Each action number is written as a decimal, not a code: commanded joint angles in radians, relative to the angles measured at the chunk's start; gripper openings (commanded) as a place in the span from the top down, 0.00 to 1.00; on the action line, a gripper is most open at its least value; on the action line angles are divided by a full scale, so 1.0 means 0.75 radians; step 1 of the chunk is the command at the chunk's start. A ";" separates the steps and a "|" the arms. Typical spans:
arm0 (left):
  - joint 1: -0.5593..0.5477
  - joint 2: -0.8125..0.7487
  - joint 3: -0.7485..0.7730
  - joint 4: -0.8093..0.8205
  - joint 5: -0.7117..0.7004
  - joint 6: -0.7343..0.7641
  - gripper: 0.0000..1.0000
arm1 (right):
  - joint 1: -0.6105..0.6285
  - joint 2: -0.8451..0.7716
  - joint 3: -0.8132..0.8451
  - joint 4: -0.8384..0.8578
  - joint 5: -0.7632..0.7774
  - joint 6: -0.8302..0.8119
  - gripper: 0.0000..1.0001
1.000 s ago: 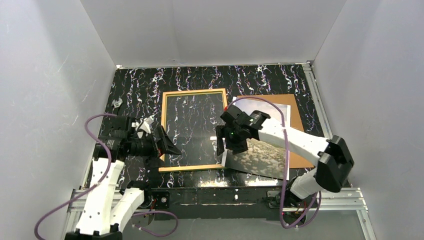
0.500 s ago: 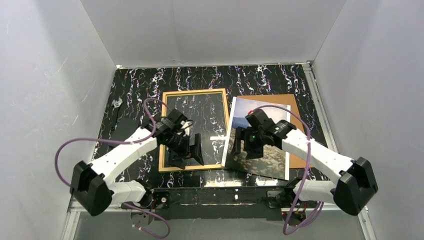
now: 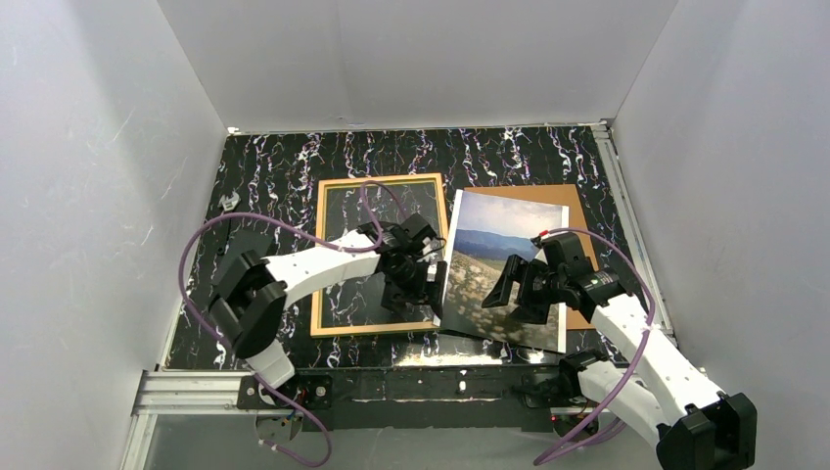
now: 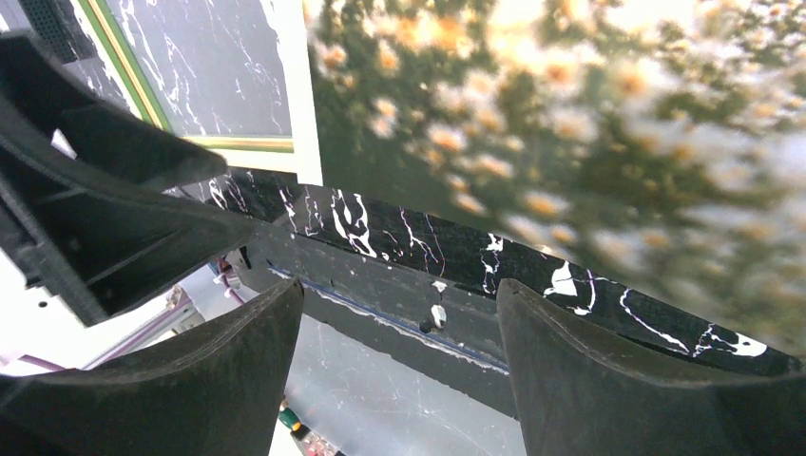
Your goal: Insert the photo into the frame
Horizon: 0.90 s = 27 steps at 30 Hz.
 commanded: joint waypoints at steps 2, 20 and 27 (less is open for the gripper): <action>-0.042 0.139 0.082 -0.003 -0.048 -0.027 0.19 | -0.039 -0.036 -0.012 -0.038 -0.074 -0.057 0.18; -0.053 0.314 0.076 0.264 0.048 -0.042 0.57 | -0.072 -0.031 0.039 -0.104 -0.067 -0.108 0.18; -0.052 0.249 0.072 0.201 0.024 0.016 0.89 | -0.074 -0.040 0.052 -0.117 -0.071 -0.106 0.18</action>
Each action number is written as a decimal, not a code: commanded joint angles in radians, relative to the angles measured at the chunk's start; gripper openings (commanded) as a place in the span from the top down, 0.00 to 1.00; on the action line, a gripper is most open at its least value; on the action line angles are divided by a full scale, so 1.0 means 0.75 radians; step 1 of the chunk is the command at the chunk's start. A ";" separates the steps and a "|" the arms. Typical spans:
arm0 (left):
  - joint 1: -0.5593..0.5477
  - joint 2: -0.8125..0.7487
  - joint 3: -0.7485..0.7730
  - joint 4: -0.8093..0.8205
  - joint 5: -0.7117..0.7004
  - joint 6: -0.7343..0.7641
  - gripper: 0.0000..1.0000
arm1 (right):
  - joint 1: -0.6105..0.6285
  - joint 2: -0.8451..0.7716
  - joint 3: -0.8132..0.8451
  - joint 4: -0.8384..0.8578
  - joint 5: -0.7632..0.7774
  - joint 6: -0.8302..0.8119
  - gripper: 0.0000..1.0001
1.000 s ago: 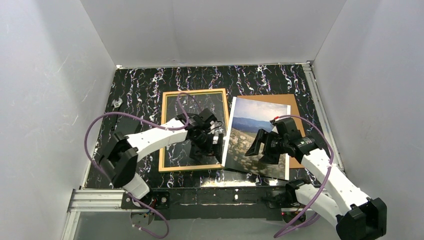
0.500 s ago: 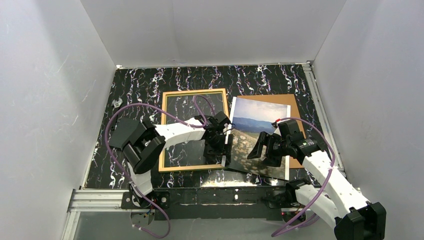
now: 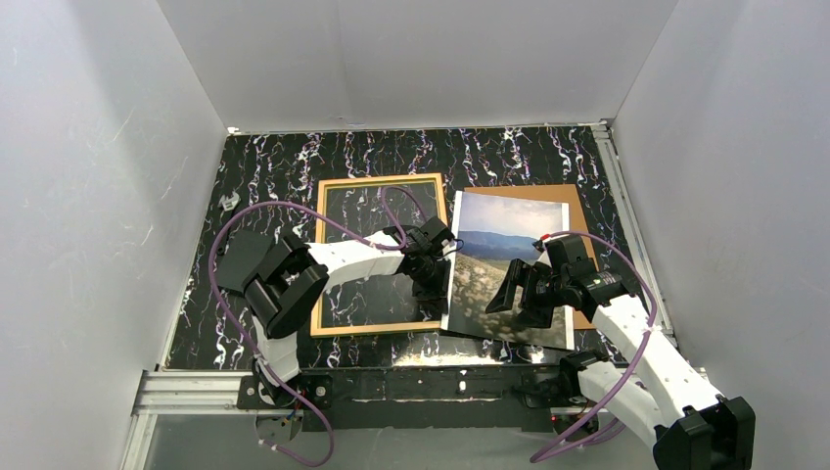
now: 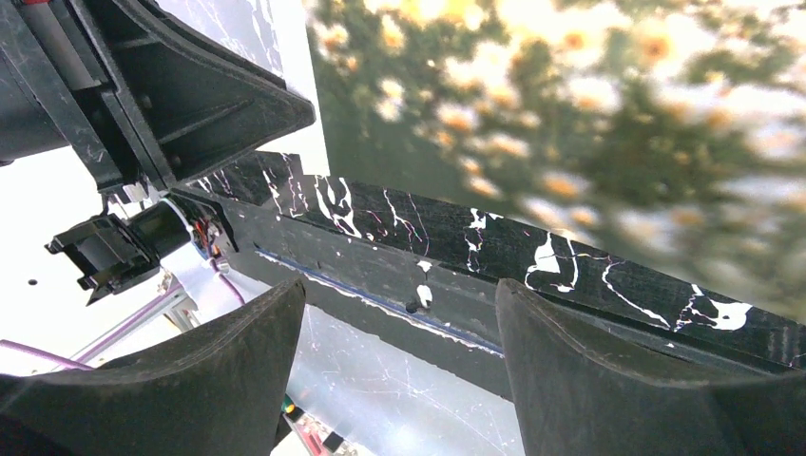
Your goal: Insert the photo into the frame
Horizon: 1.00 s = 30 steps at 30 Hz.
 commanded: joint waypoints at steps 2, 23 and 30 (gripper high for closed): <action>-0.007 -0.100 -0.009 -0.205 -0.014 0.068 0.95 | -0.010 -0.025 0.065 -0.028 -0.024 -0.026 0.18; 0.048 -0.803 0.217 -0.960 -0.485 0.381 1.00 | -0.009 -0.102 0.218 -0.036 -0.189 0.048 0.09; 0.052 -0.939 0.501 -1.302 -0.652 0.497 1.00 | 0.018 -0.123 0.281 -0.005 -0.254 0.132 0.09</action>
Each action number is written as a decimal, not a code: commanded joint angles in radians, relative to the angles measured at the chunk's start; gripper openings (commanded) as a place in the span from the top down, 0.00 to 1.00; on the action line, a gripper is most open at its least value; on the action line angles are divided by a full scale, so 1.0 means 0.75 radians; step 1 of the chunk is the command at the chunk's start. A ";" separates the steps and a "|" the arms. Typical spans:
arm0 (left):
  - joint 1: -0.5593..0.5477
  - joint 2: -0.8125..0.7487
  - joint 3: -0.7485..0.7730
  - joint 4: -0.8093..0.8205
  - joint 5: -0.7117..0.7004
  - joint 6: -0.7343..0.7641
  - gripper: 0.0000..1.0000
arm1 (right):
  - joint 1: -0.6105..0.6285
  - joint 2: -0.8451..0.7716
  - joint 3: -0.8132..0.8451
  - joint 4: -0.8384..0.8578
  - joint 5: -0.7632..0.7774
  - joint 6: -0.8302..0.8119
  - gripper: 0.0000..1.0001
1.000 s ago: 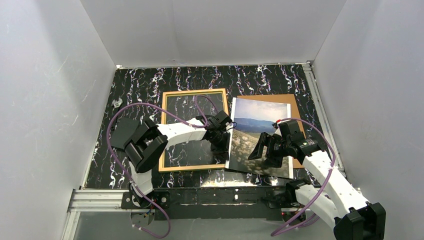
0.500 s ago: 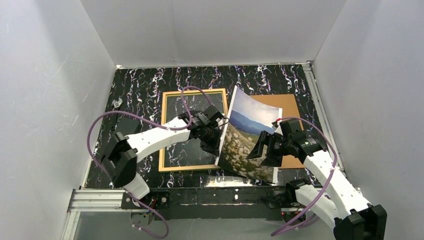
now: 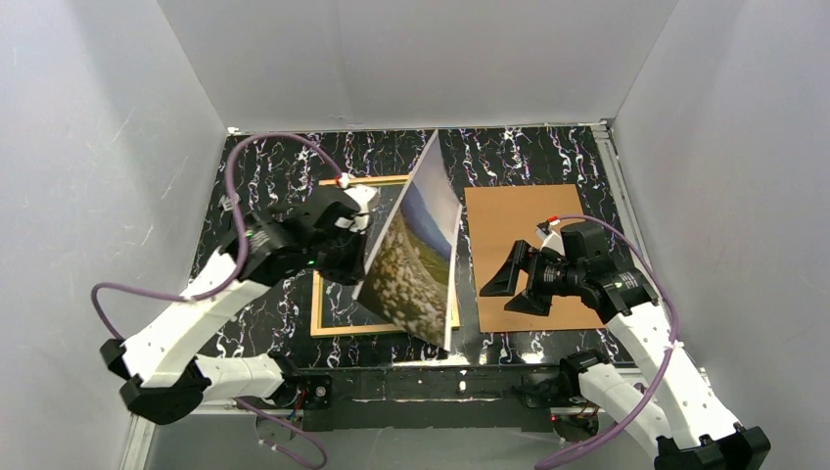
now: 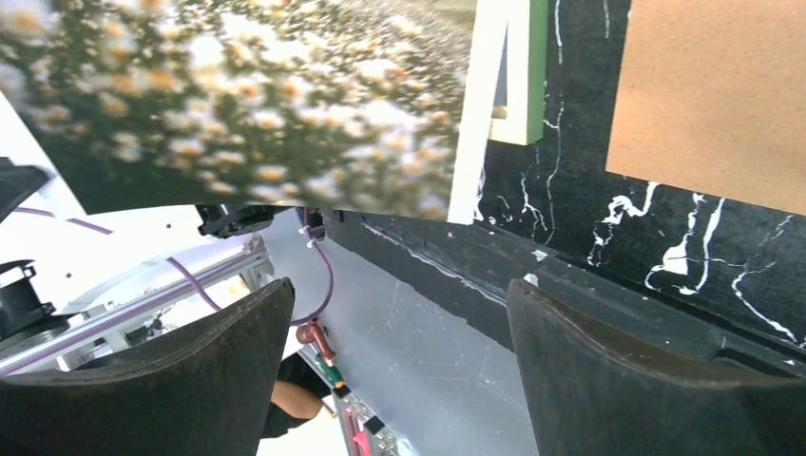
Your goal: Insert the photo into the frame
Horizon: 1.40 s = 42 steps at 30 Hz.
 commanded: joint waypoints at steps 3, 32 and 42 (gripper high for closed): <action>0.005 -0.059 0.306 -0.511 -0.226 0.161 1.00 | 0.057 -0.032 0.116 0.057 -0.075 0.113 0.09; -0.140 -0.053 0.315 -0.602 0.157 0.329 1.00 | 0.548 0.108 0.087 0.806 0.159 0.695 0.09; -0.370 -0.032 0.180 -0.496 -0.009 0.241 1.00 | 0.622 0.331 0.178 0.905 0.158 0.717 0.09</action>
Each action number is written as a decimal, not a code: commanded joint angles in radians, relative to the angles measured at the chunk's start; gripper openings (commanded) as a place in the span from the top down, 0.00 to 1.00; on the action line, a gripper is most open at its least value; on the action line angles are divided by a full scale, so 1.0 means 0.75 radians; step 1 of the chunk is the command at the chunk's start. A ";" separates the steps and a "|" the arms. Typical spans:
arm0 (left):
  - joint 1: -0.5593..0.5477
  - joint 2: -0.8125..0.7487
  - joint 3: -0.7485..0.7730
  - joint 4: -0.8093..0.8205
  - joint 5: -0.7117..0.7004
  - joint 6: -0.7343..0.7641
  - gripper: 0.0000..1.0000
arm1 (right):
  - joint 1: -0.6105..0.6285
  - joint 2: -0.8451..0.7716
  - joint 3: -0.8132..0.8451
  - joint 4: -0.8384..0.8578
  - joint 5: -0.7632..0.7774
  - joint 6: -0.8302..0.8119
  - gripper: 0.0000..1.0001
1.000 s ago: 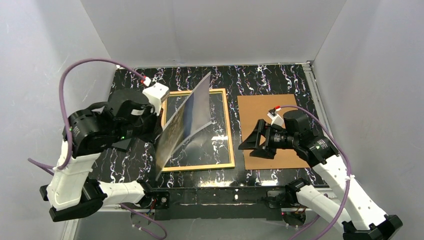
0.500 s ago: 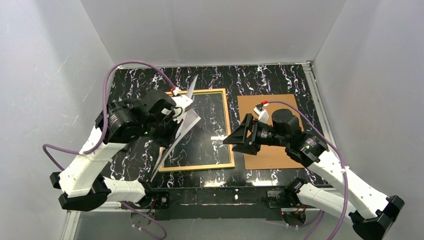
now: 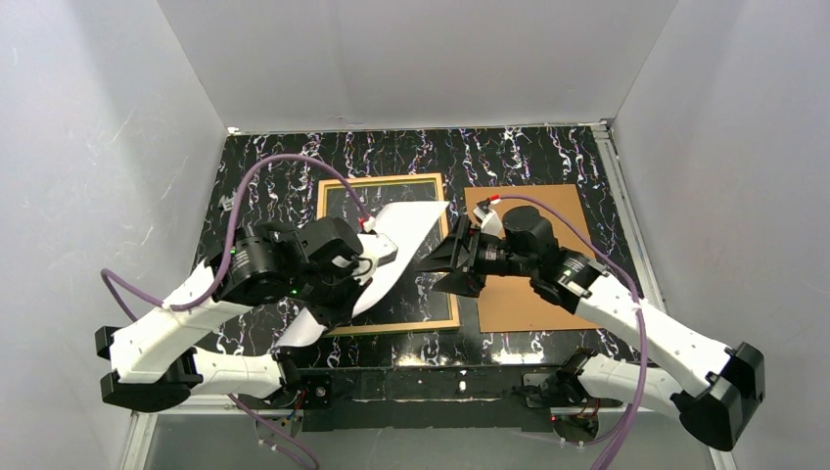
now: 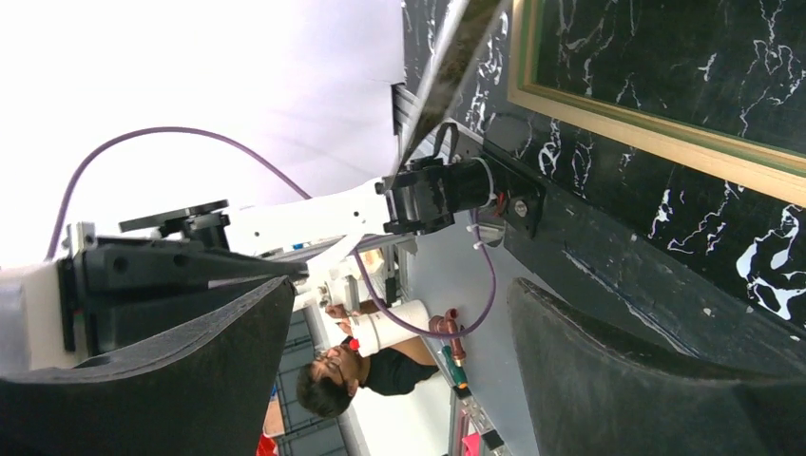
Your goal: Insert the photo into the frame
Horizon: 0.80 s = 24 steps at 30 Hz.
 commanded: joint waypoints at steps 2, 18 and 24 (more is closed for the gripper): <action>-0.086 0.029 -0.046 -0.054 -0.156 -0.071 1.00 | 0.055 0.118 0.110 0.086 0.022 0.012 0.10; -0.158 0.019 -0.125 0.003 -0.210 -0.135 1.00 | 0.151 0.359 0.095 0.208 0.065 0.111 0.63; -0.168 -0.001 -0.142 0.016 -0.221 -0.144 0.88 | 0.167 0.390 0.111 0.142 0.096 0.087 0.90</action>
